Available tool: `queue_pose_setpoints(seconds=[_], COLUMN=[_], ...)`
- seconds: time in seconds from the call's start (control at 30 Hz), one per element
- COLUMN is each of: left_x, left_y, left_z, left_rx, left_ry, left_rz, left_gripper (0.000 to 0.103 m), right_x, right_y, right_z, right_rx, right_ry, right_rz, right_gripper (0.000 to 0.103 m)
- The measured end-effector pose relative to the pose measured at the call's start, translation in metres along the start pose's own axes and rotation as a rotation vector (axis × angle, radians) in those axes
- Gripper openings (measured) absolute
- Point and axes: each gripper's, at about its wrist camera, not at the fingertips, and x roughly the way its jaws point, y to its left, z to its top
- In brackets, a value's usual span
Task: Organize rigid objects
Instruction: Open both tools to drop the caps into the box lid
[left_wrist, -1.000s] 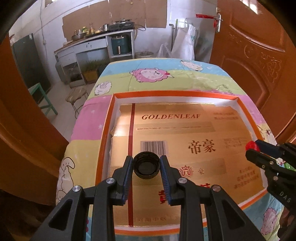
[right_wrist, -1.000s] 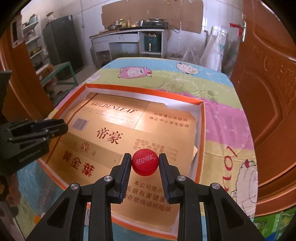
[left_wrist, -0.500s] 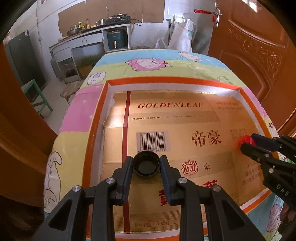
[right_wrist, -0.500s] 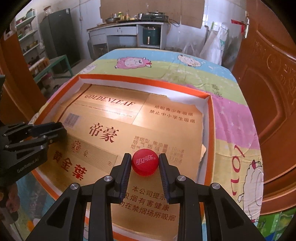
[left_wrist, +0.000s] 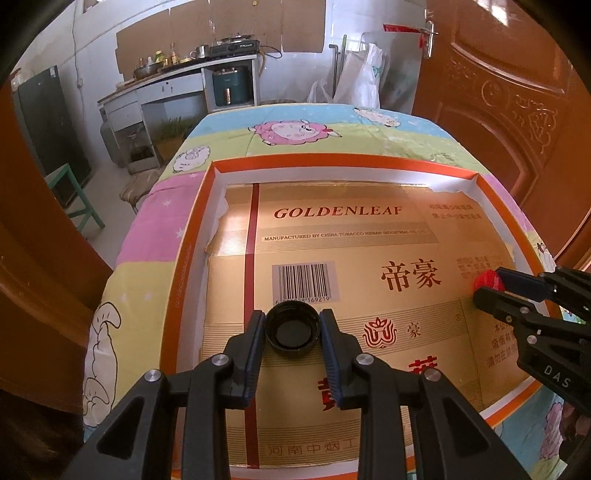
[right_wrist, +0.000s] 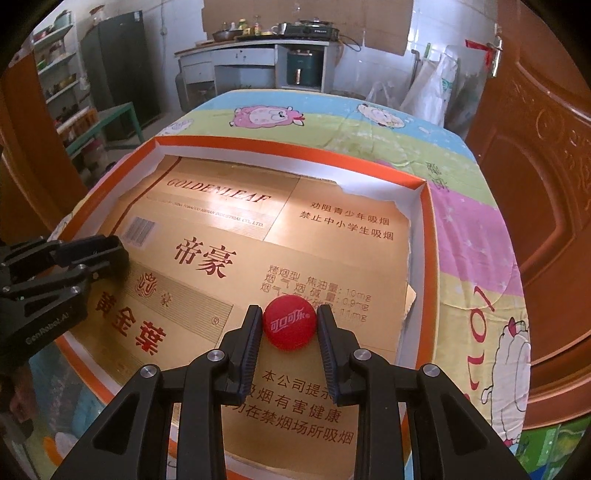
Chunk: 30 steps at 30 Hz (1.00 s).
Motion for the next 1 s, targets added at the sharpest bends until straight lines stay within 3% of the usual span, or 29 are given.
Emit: queue_pose_setpoints(seconds=[0.03, 0.1, 0.23, 0.3, 0.37, 0.67, 0.87, 1.0], left_x=[0.000, -0.001, -0.003, -0.003, -0.003, -0.026, -0.076, -0.109], left_y=[0.000, 0.001, 0.003, 0.003, -0.001, -0.004, -0.003, 0.001], left_z=[0.000, -0.001, -0.001, -0.001, -0.002, -0.012, -0.024, -0.036], left_rx=[0.002, 0.014, -0.002, 0.005, 0.025, 0.002, -0.002, -0.009], left_ry=[-0.003, -0.007, 0.012, 0.014, 0.015, -0.070, -0.176, -0.199], left_rz=[-0.005, -0.015, -0.030, -0.072, -0.092, -0.056, -0.051, -0.052], left_gripper=[0.030, 0.031, 0.035, 0.051, 0.055, 0.055, 0.055, 0.055], right_x=[0.000, 0.000, -0.003, -0.008, -0.015, -0.076, -0.124, -0.150], right_y=[0.001, 0.002, 0.002, 0.002, 0.003, 0.004, 0.016, 0.031], right_z=[0.000, -0.001, -0.005, -0.009, -0.013, -0.040, -0.068, -0.088], right_rx=[-0.004, -0.007, 0.003, 0.009, 0.007, 0.074, 0.100, 0.088], right_ry=[-0.002, -0.005, -0.024, -0.034, -0.047, -0.167, -0.229, -0.251], right_rz=[0.002, -0.007, 0.001, 0.005, 0.003, 0.056, 0.088, 0.112], right_gripper=[0.051, 0.068, 0.068, 0.068, 0.068, 0.068, 0.069, 0.069])
